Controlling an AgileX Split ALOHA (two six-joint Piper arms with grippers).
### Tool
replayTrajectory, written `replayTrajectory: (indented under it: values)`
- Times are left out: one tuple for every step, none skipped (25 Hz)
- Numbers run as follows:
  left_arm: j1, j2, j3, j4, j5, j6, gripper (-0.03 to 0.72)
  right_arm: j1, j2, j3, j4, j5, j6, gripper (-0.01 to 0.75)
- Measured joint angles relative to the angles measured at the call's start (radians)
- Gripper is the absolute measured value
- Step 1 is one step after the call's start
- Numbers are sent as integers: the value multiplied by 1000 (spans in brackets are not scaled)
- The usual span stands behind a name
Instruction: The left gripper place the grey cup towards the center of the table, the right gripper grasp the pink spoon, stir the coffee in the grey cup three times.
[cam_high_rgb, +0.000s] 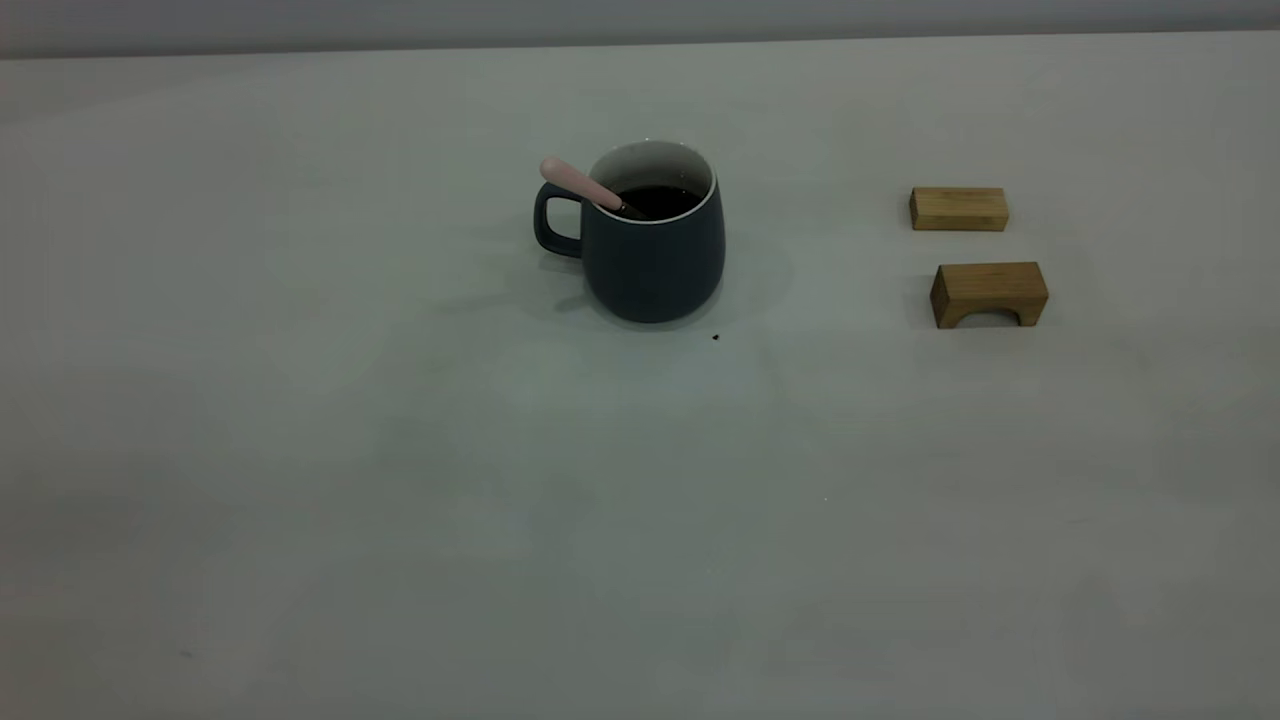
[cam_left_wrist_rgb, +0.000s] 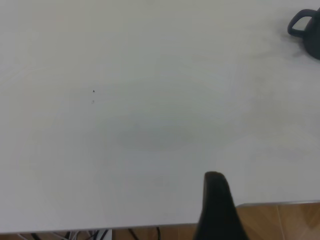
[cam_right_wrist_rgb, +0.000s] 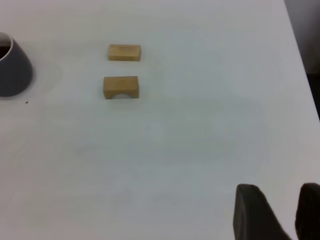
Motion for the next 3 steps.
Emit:
replayTrajectory:
  values:
    - [0, 0, 0, 0, 0, 0, 568, -6, 0, 0, 0, 0, 0, 243]
    - [0, 0, 0, 0, 0, 0, 568, -12, 0, 0, 0, 0, 0, 243]
    - [0, 0, 0, 0, 0, 0, 568, -17, 0, 0, 0, 0, 0, 243]
